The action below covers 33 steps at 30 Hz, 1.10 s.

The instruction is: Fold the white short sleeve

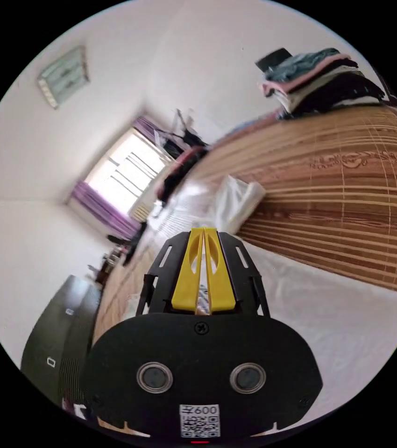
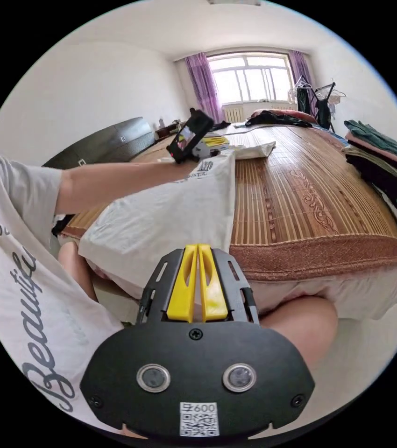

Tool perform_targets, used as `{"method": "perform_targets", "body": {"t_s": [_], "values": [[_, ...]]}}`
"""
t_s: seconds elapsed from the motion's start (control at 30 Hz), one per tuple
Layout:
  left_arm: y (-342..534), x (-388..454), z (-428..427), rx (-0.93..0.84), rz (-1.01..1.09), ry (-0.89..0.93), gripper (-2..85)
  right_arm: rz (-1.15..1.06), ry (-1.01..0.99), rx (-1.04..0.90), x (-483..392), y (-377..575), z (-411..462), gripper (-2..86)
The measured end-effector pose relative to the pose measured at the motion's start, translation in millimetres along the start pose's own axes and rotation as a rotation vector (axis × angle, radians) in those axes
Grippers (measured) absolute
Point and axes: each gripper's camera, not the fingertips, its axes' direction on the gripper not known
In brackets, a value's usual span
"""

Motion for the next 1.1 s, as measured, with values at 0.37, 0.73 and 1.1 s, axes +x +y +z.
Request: {"method": "perform_targets", "body": {"t_s": [0.37, 0.73, 1.1], "values": [[268, -296, -161, -0.489, -0.279, 0.050, 0.8, -0.403, -0.265, -0.131, -134, -55, 212, -0.8], [323, -377, -179, -0.625, -0.473, 0.450, 0.8, -0.535, -0.007, -0.427, -236, -123, 566, -0.9], [313, -353, -196, -0.666, -0.395, 0.332, 0.7, -0.609, 0.073, -0.567, -227, -86, 665, -0.9]]}}
